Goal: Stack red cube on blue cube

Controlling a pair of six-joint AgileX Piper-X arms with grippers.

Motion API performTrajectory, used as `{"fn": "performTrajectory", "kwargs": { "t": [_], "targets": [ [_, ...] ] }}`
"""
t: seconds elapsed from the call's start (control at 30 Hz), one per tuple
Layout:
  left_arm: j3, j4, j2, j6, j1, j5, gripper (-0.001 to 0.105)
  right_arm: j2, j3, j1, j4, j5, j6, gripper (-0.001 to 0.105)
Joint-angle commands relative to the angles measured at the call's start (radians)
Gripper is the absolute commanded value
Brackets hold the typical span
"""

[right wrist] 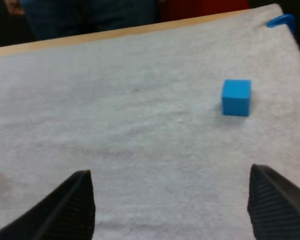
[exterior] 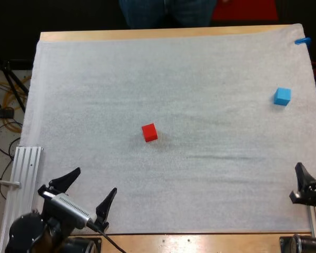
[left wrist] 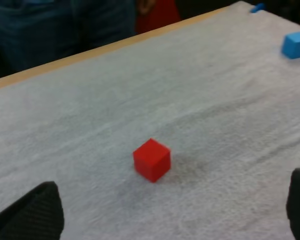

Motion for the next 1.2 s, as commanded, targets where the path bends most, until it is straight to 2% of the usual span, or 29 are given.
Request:
{"fn": "performTrajectory", "kwargs": {
  "t": [0.0,0.13,0.33,0.4,0.67,0.83,0.97,1.1,1.17],
  "targets": [
    [-0.027,-0.013,0.030,-0.002,-0.021,0.011,0.087,0.036,-0.032,0.001,-0.007,-0.046,0.002,0.063],
    [-0.108,0.007,0.124,0.000,-0.095,0.011,0.087,0.148,-0.110,0.012,-0.007,-0.125,0.014,0.063],
    [-0.224,0.078,0.234,0.058,-0.215,0.011,0.087,0.307,-0.206,0.128,-0.007,-0.130,0.001,0.063],
    [-0.242,0.076,0.254,0.058,-0.236,0.011,0.087,0.346,-0.233,0.174,-0.007,-0.127,0.001,0.063],
    [-0.249,0.062,0.281,0.052,-0.240,0.011,0.087,0.526,-0.354,0.409,-0.022,0.003,0.001,0.063],
    [-0.249,0.062,0.281,0.052,-0.240,0.003,0.087,0.686,-0.442,0.612,-0.067,0.165,0.003,0.063],
    [-0.249,0.062,0.281,0.052,-0.240,0.003,0.087,0.815,-0.485,0.737,-0.124,0.224,0.003,0.064],
    [-0.249,0.062,0.281,0.052,-0.240,0.003,0.087,0.968,-0.518,0.840,-0.197,0.252,0.001,0.078],
    [-0.249,0.062,0.281,0.052,-0.240,0.003,0.087,1.030,-0.538,0.872,-0.214,0.255,-0.002,0.080]
  ]
}}
